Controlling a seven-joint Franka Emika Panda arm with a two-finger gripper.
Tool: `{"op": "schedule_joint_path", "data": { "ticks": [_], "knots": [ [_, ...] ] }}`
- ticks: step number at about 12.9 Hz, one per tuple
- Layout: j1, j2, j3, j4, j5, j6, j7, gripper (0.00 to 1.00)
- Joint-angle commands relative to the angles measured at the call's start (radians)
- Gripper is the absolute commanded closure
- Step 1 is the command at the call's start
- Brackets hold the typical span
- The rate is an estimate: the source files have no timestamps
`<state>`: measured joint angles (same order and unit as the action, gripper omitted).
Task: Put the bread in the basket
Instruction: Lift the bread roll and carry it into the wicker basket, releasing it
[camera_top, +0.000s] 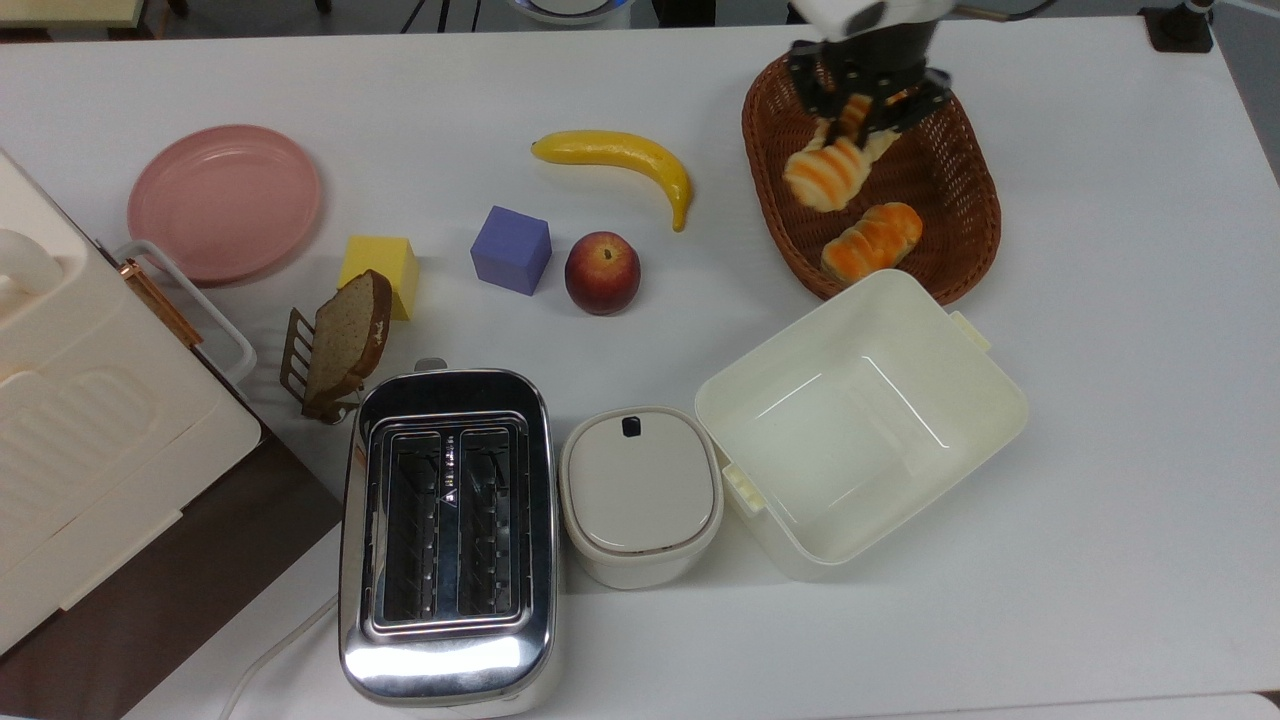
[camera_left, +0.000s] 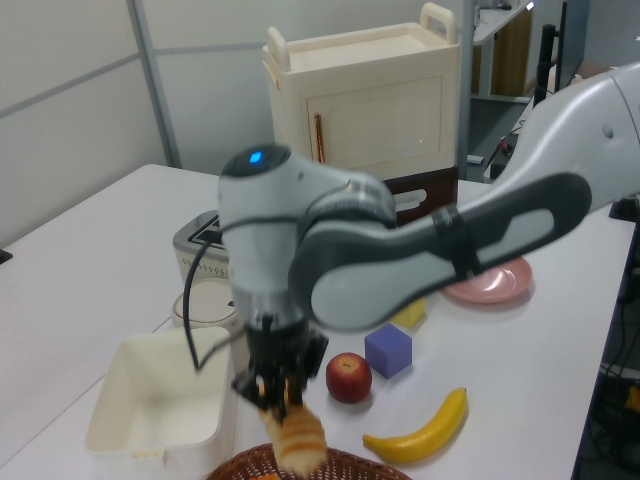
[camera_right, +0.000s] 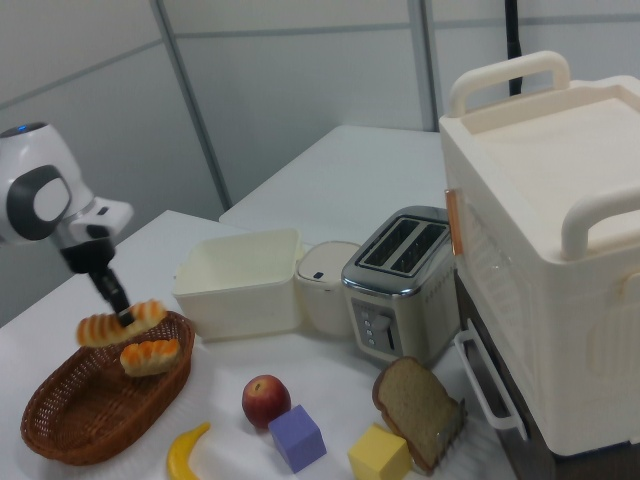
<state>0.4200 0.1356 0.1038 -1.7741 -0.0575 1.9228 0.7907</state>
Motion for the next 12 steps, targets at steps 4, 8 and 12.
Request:
{"op": "schedule_joint_path", "data": {
  "ticks": [4, 8, 12],
  "knots": [
    [0.118, 0.030, -0.007, -0.042, -0.047, -0.061, -0.031, 0.75],
    [0.115, 0.029, -0.007, -0.041, -0.053, -0.064, -0.022, 0.00],
    [0.105, 0.027, -0.007, -0.016, -0.094, -0.102, -0.007, 0.00]
  ]
}}
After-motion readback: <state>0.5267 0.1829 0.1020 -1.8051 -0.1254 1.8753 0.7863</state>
